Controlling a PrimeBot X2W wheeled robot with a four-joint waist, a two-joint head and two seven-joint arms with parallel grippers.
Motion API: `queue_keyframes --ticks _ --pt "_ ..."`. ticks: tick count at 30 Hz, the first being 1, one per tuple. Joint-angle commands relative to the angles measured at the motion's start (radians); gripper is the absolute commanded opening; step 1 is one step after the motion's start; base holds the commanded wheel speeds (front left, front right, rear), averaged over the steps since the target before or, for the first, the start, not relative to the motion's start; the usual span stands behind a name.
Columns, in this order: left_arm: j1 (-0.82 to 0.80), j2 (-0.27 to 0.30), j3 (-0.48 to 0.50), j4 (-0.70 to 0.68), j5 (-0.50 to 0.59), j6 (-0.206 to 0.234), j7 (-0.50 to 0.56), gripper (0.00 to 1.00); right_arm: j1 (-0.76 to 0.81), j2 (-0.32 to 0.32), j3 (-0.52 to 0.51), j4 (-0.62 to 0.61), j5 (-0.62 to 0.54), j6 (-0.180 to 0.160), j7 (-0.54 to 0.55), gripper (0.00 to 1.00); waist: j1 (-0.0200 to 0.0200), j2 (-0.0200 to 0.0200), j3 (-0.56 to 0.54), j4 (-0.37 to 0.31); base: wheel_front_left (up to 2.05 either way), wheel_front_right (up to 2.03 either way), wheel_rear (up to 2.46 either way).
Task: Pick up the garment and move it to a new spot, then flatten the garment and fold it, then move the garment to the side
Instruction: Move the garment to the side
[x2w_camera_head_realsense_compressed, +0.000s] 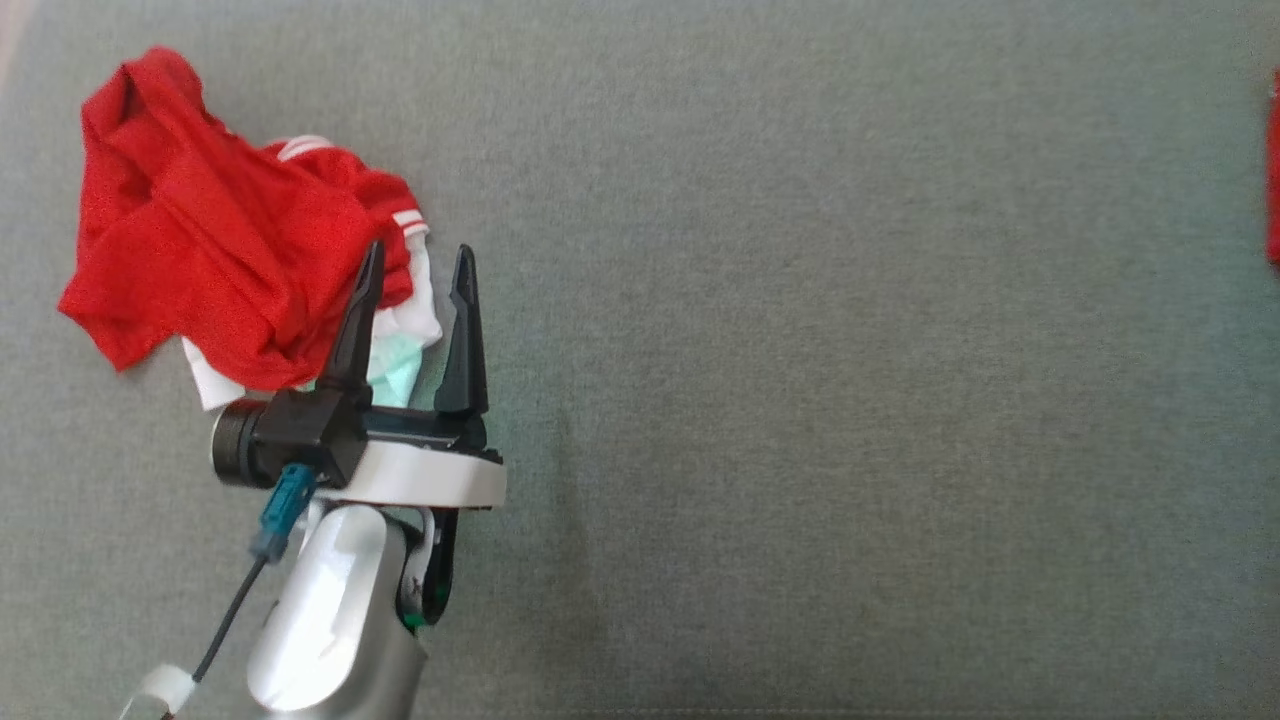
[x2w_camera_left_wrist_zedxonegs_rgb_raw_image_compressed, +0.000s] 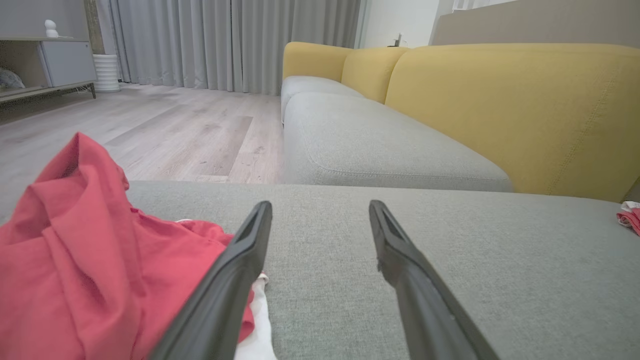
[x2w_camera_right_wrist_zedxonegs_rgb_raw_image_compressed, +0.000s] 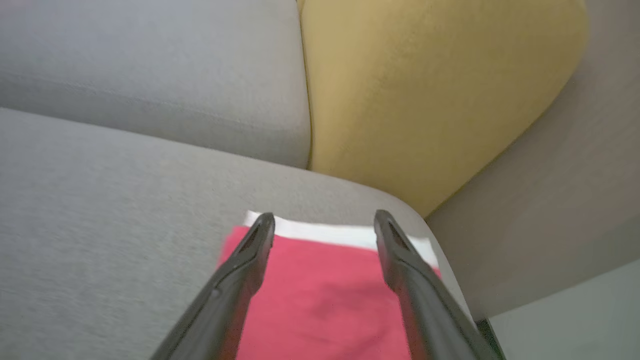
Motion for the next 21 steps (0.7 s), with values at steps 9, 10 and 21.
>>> queue_keyframes --ticks 9,10,21 --pt "0.046 0.008 0.065 -0.030 0.006 0.010 -0.006 1.00 0.052 0.183 0.033 -0.197 0.032 -0.002 -0.113 1.00 0.0000 0.0000 -0.139 -0.043 0.00 0.00 0.00" --pt "0.054 0.008 0.070 -0.032 0.008 0.010 -0.006 1.00 0.063 0.210 0.036 -0.217 0.033 -0.002 -0.129 1.00 0.0000 0.0000 -0.151 -0.047 0.00 0.00 0.00" --pt "0.133 0.013 0.100 -0.026 0.040 0.003 -0.006 1.00 0.358 0.561 0.005 -0.405 -0.016 -0.002 -0.278 1.00 0.0000 0.0000 -0.238 -0.073 0.00 0.00 0.00"
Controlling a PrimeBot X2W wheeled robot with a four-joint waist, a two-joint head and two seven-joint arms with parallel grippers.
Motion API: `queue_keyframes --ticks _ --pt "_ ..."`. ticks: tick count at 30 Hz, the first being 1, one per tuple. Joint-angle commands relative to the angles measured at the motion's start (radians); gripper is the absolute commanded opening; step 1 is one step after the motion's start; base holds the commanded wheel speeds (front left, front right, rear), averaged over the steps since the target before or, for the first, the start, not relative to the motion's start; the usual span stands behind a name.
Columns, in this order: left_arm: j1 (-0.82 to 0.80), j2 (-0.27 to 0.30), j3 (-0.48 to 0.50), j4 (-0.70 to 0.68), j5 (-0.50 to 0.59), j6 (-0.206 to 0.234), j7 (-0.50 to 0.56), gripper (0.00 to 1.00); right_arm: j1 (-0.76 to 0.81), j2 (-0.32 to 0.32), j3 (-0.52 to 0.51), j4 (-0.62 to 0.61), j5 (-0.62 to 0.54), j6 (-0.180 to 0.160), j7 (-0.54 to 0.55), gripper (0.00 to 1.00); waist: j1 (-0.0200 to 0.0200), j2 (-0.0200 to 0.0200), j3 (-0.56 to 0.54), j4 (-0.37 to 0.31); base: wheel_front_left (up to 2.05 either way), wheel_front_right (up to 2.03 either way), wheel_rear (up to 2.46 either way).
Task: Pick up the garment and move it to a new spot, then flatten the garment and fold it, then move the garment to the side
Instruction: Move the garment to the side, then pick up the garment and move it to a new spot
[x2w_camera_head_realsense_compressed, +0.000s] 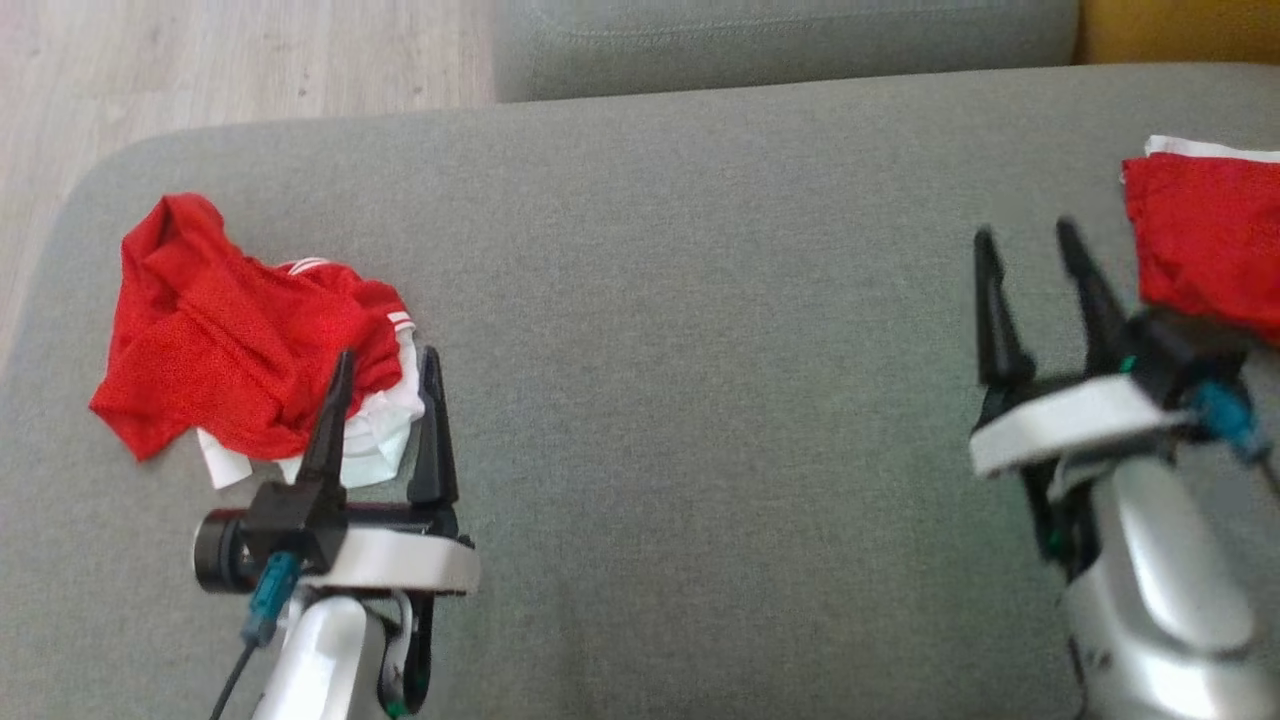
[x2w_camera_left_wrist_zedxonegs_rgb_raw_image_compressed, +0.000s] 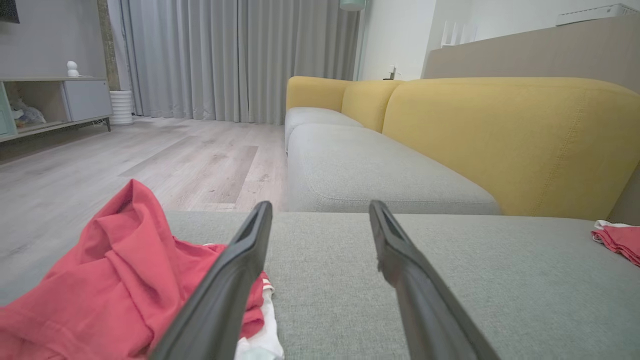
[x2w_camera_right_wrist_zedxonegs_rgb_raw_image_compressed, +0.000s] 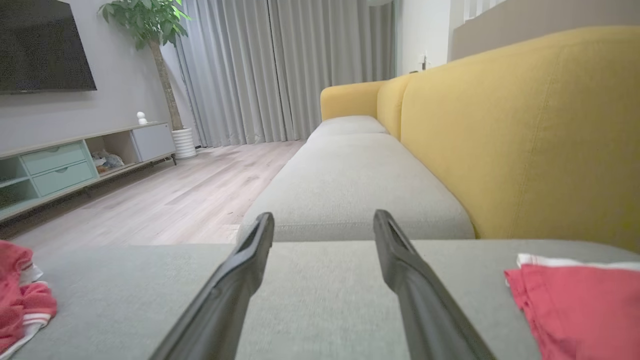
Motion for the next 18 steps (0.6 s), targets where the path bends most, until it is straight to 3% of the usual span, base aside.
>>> queue_keyframes --ticks 1,7,18 --pt "-0.008 0.009 0.036 -0.026 0.013 -0.005 -0.005 1.00 0.011 0.022 0.007 -0.053 -0.007 -0.002 -0.016 1.00 0.0003 0.0000 -0.009 -0.003 0.00 0.00 0.00" --pt "0.033 0.008 0.048 -0.031 0.017 -0.005 -0.005 1.00 0.143 0.060 -0.018 -0.113 -0.018 -0.002 -0.027 1.00 0.0003 0.0000 -0.022 -0.009 0.00 0.00 0.00" --pt "0.060 0.005 0.038 -0.034 0.006 0.002 -0.005 1.00 0.193 0.063 0.008 -0.146 0.018 -0.002 -0.030 1.00 0.0003 0.0000 -0.043 -0.006 0.00 0.00 0.00"
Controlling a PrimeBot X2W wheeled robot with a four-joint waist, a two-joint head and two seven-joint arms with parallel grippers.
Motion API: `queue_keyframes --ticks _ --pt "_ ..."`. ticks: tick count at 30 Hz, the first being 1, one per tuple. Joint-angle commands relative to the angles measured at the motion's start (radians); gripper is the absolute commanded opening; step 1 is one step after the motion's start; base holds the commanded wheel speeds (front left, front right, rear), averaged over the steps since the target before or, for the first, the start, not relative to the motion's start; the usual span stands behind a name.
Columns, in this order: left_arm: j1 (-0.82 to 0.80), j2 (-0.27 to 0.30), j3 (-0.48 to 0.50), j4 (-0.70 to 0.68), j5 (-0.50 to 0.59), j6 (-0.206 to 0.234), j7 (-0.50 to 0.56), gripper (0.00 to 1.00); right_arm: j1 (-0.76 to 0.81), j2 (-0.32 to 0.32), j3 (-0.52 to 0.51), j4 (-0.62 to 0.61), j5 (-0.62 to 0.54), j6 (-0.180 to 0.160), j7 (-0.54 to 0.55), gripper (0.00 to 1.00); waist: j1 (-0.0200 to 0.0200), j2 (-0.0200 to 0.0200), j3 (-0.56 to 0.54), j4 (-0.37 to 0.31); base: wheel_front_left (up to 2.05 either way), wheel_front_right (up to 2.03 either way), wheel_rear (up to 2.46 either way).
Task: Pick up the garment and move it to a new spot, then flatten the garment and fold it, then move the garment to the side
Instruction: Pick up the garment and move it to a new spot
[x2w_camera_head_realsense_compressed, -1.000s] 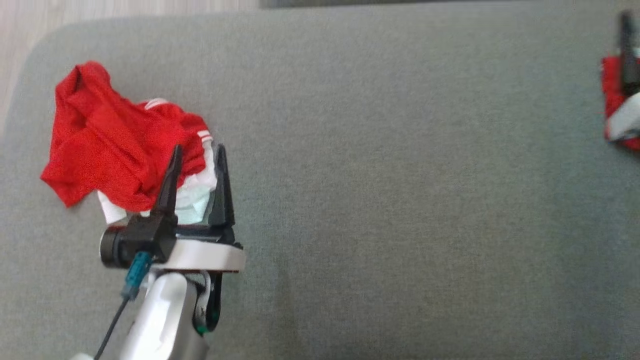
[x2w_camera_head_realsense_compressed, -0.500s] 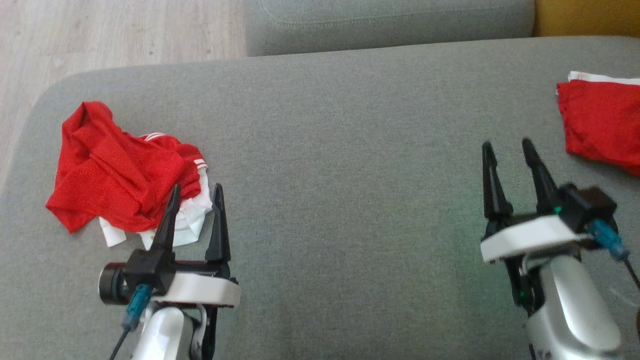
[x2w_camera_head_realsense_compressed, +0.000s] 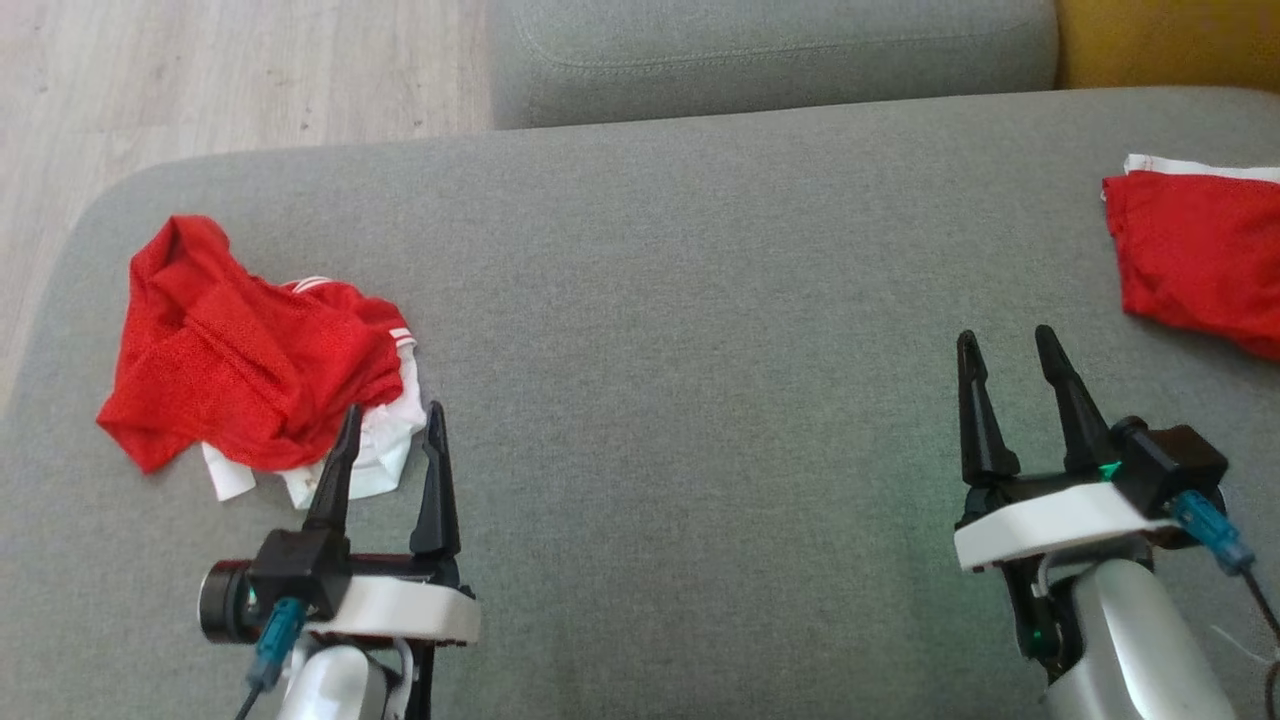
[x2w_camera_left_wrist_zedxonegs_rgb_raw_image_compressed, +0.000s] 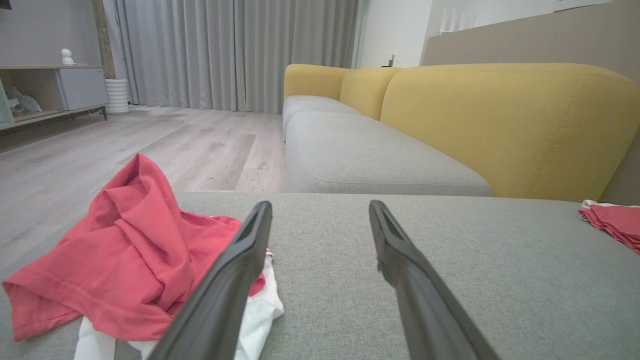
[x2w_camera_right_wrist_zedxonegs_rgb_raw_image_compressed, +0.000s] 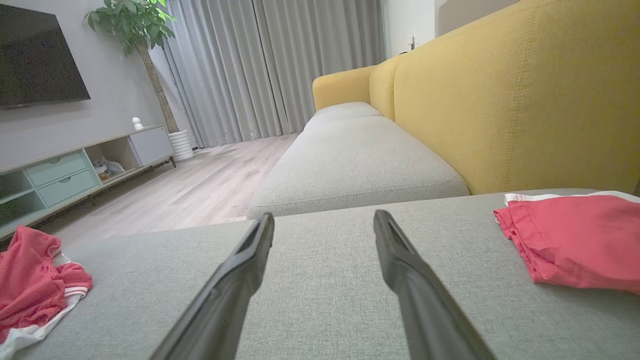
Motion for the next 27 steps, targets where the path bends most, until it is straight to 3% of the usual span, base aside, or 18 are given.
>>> queue_keyframes --ticks 1,10,27 --pt "-0.023 0.005 0.034 -0.030 -0.002 0.003 -0.005 1.00 -0.013 0.002 0.026 -0.038 0.006 -0.002 -0.013 1.00 0.0000 -0.0001 -0.002 0.001 0.00 0.00 0.00" --pt "-0.015 0.004 0.027 -0.026 -0.011 0.012 -0.005 1.00 0.014 0.002 0.058 -0.052 0.024 -0.002 -0.013 1.00 0.0000 -0.0001 -0.025 0.061 0.00 0.00 0.00" --pt "0.036 0.008 0.038 -0.022 -0.004 0.020 -0.005 1.00 0.063 0.003 0.132 -0.054 0.067 -0.002 -0.013 1.00 0.0000 -0.0001 -0.096 0.315 0.00 0.00 0.00"
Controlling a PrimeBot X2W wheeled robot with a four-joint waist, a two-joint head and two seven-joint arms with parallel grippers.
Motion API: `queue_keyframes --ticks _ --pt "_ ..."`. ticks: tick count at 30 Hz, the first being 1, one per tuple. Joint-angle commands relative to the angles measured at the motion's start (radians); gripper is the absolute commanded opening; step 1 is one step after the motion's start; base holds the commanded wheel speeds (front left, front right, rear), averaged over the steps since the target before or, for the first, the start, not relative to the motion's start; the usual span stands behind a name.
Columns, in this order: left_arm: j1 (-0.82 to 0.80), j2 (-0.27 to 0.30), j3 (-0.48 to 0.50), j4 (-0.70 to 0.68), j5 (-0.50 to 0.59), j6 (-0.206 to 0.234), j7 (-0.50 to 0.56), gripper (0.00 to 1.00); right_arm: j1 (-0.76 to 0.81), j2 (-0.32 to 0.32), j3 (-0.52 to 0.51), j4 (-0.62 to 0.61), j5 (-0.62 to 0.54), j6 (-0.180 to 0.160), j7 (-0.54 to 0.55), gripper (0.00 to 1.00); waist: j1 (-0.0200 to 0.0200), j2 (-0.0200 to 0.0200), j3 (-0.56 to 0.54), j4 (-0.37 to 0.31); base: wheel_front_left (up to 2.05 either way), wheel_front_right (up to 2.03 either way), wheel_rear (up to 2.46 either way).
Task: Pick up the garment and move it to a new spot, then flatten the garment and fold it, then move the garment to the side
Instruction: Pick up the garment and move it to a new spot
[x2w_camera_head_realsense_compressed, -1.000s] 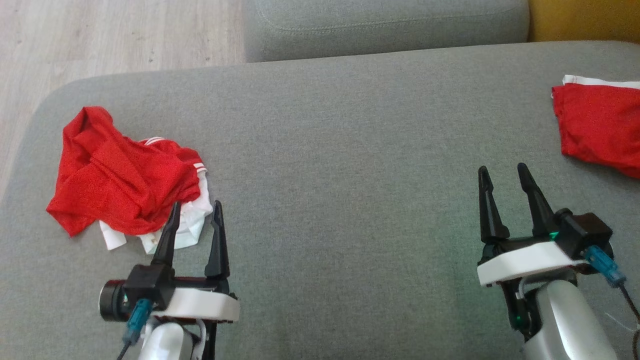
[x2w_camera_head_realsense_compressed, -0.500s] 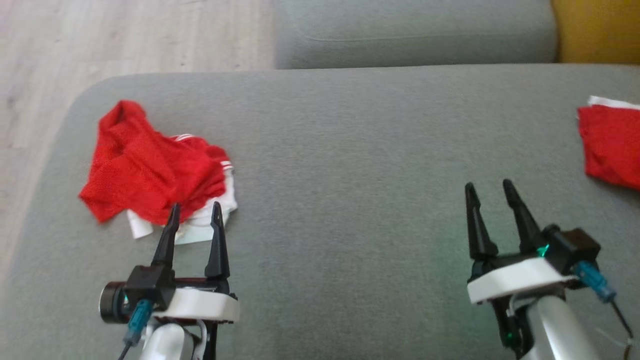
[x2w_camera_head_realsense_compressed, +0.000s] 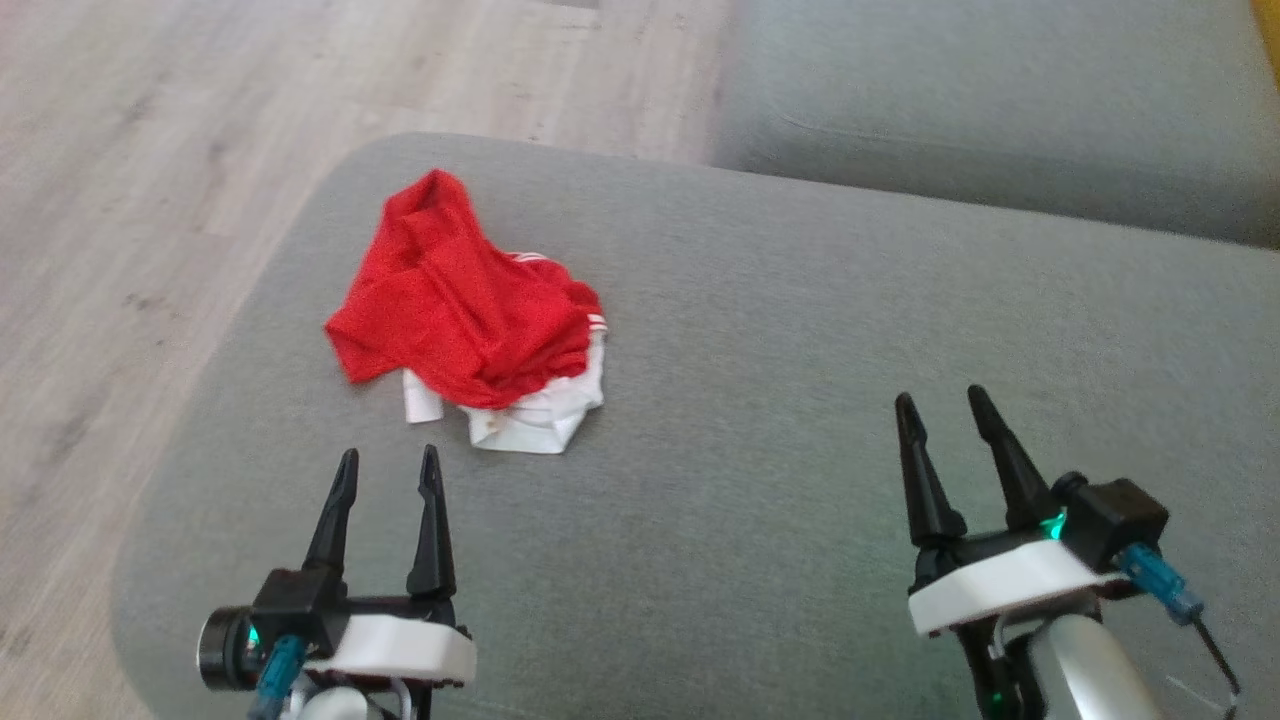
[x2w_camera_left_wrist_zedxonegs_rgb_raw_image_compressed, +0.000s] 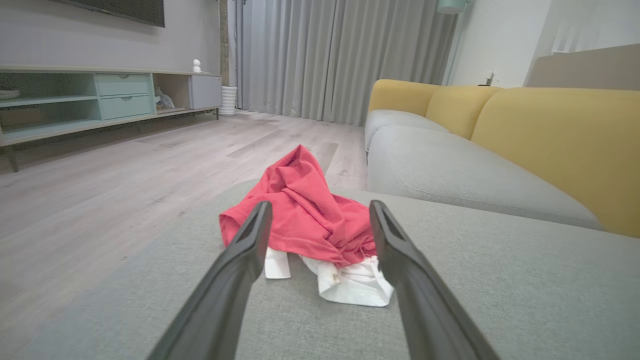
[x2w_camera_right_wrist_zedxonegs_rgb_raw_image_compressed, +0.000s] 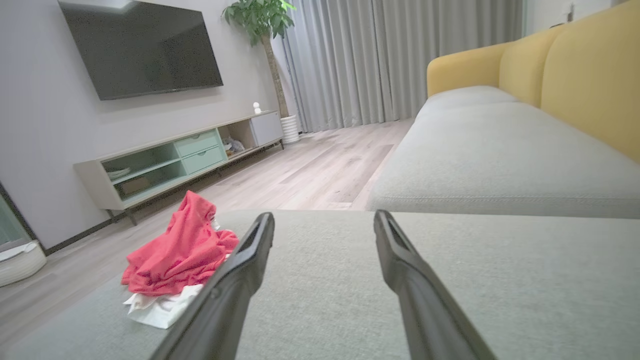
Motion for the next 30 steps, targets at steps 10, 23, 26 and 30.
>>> queue_keyframes --ticks 10,23,26,30 --pt "0.005 0.011 0.035 -0.027 0.004 0.001 -0.005 1.00 0.008 -0.001 0.056 -0.025 0.036 -0.002 -0.011 1.00 0.0000 0.0000 -0.046 0.126 0.00 0.00 0.00" --pt "-0.083 0.048 0.029 -0.018 -0.003 -0.030 0.020 1.00 -0.016 -0.001 0.042 -0.026 0.026 -0.002 -0.011 1.00 0.0000 0.0000 0.025 0.079 0.00 0.00 0.00" --pt "-0.170 0.069 0.015 0.004 -0.002 -0.062 0.063 1.00 -0.029 -0.001 0.035 -0.028 0.012 -0.002 -0.011 1.00 0.0000 0.0000 0.065 0.051 0.00 0.00 0.00" --pt "-0.303 0.089 -0.009 0.081 -0.018 -0.117 0.187 1.00 -0.055 -0.001 0.025 -0.037 -0.007 -0.002 -0.010 1.00 0.0000 0.0000 0.136 0.011 0.00 0.00 0.00"
